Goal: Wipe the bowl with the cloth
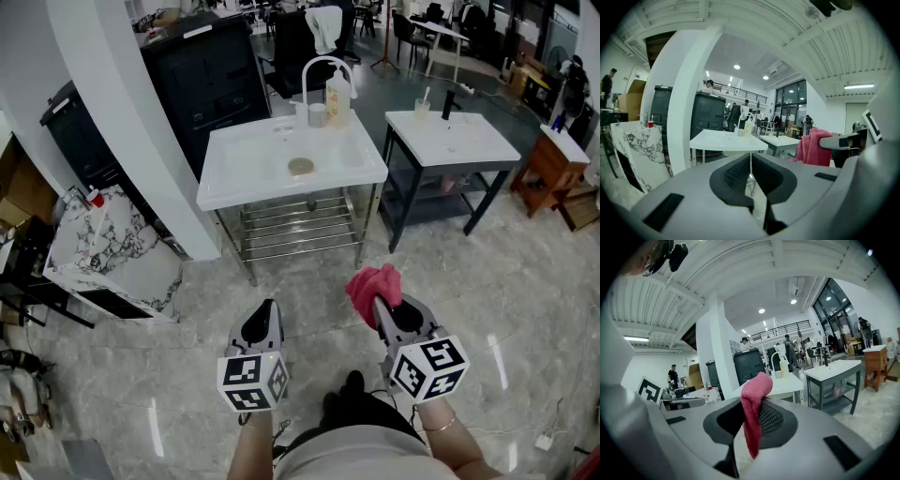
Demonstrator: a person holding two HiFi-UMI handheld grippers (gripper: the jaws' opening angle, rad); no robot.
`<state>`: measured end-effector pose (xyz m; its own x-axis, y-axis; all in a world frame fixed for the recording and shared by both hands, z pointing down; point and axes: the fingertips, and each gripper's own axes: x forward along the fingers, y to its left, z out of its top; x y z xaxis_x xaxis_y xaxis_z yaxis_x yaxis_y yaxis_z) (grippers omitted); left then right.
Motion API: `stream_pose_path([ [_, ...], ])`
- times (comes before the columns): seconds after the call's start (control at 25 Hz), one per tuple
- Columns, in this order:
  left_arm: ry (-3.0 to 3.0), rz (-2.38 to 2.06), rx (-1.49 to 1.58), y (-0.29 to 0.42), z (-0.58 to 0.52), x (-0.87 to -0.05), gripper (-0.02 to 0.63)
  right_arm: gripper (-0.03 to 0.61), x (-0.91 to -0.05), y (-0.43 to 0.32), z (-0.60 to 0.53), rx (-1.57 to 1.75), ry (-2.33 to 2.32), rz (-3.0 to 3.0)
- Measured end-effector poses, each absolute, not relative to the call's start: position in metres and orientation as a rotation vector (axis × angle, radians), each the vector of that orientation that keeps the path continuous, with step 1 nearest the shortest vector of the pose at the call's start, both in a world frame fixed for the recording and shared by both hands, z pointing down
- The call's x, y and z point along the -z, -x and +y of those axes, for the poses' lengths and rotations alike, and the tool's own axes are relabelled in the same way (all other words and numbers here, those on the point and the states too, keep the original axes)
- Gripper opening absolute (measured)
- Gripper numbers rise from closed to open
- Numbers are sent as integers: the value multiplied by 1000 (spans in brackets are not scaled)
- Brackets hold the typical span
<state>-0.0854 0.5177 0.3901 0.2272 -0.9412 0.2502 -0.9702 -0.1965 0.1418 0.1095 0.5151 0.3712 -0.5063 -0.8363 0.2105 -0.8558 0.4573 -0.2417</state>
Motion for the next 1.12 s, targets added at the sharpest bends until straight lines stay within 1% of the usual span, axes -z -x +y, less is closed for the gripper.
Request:
stream_pose_path([
  [0.32, -2235, -1779, -168, 76, 504, -394, 31, 77, -379, -119, 501, -511, -1532, -2618],
  [0.56, -2226, -1769, -166, 78, 473, -397, 31, 77, -378, -113, 468, -505, -1507, -2649],
  [0.8, -2215, -1783, -166, 79, 417, -397, 31, 77, -377, -111, 414, -517, -1492, -2679],
  [1.12, -2182, -1827, -180, 75, 321, -391, 31, 77, -365, -130, 316, -508, -1492, -2702],
])
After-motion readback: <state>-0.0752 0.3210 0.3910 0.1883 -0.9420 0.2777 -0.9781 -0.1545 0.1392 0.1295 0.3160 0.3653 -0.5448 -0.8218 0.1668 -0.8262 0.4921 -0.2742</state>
